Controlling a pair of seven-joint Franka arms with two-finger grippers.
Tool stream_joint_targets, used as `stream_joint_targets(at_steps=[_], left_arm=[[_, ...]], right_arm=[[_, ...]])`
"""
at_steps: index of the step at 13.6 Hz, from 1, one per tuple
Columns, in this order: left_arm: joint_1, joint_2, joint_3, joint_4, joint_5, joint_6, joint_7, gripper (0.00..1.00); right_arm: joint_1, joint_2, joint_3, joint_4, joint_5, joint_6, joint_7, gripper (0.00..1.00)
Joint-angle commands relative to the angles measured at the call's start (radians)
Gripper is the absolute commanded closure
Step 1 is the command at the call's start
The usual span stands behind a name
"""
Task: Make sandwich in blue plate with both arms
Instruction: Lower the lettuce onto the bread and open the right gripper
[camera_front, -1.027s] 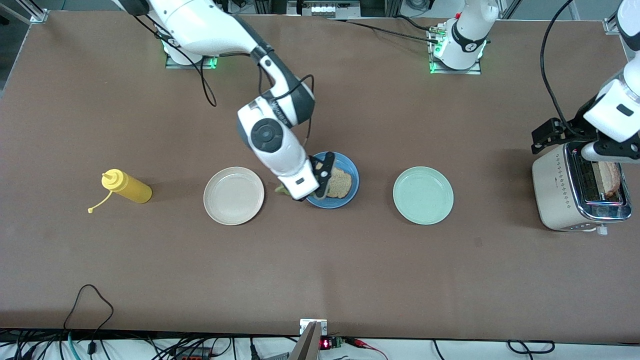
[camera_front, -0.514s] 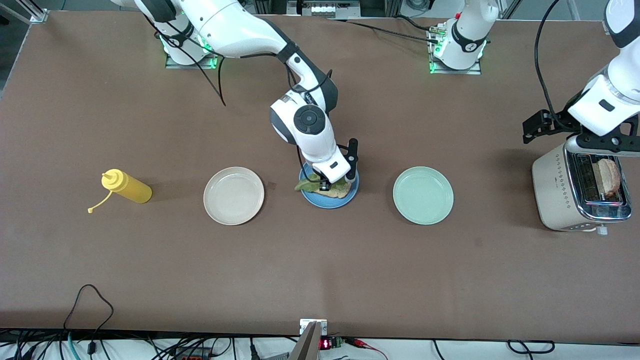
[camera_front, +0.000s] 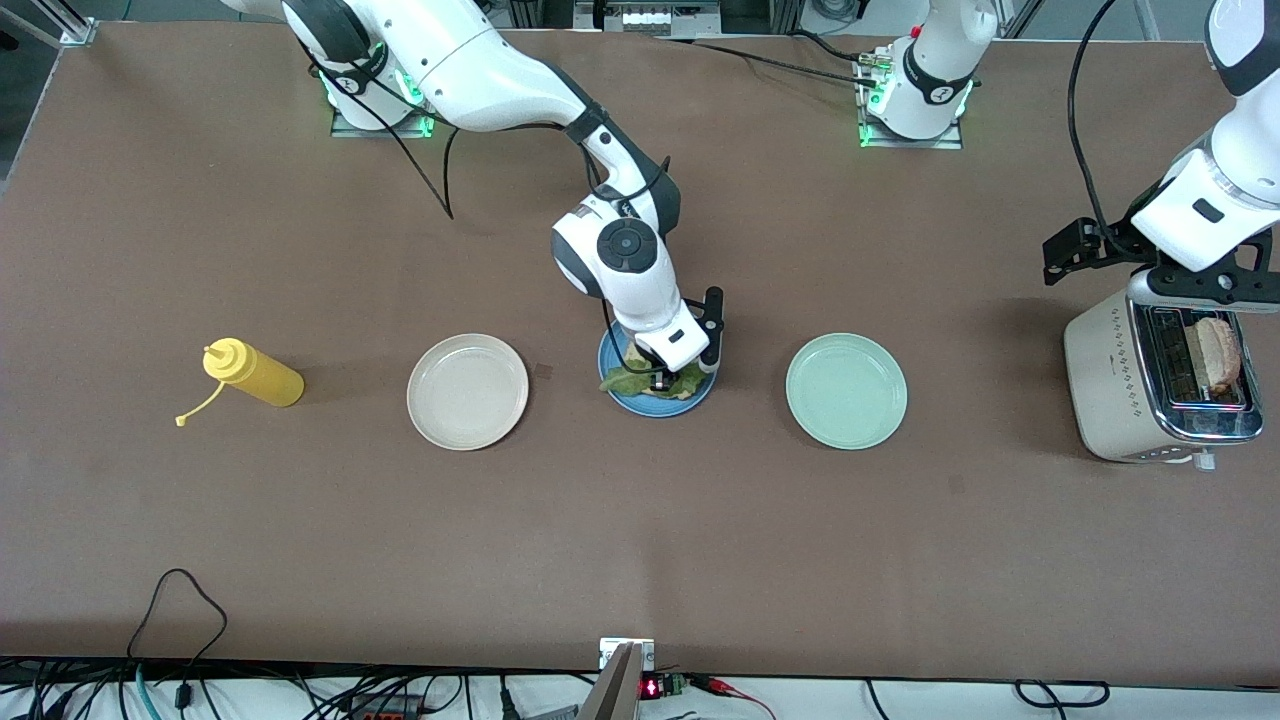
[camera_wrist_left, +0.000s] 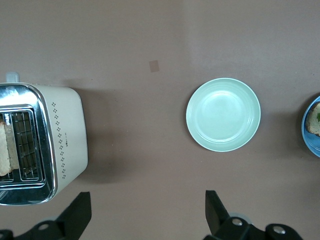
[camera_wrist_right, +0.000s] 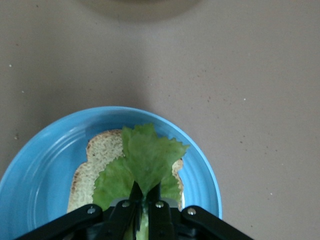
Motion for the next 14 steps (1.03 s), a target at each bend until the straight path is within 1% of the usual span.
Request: stream_joint_targets(at_steps=[1, 2, 6, 9, 11, 13, 14], left_arm=[[0.003, -0.019, -0.002, -0.014, 0.021, -0.017, -0.005, 0.0], [0.003, -0.019, -0.002, -0.014, 0.021, -0.017, -0.005, 0.0], [0.003, -0.019, -0.002, -0.014, 0.021, -0.017, -0.006, 0.0], [0.003, -0.017, -0.002, -0.014, 0.021, -0.017, -0.005, 0.0], [0.003, -0.017, -0.002, -0.014, 0.021, -0.017, -0.005, 0.0], [0.003, -0.019, -0.002, -0.014, 0.021, -0.017, -0.005, 0.0], [0.003, -0.017, -0.002, -0.014, 0.022, -0.017, -0.005, 0.0]], right_arm=[[0.017, 0.025, -0.002, 0.035, -0.014, -0.003, 0.031, 0.74], [0.017, 0.025, -0.002, 0.033, -0.014, -0.004, 0.06, 0.01], [0.012, 0.013, -0.001, 0.033, -0.007, -0.013, 0.108, 0.0], [-0.018, -0.035, -0.004, 0.033, -0.005, -0.074, 0.114, 0.0], [-0.037, -0.051, -0.002, 0.033, -0.005, -0.088, 0.127, 0.0], [-0.039, -0.071, -0.005, 0.027, -0.007, -0.105, 0.215, 0.0], [-0.037, -0.091, -0.026, 0.027, -0.011, -0.151, 0.268, 0.0]])
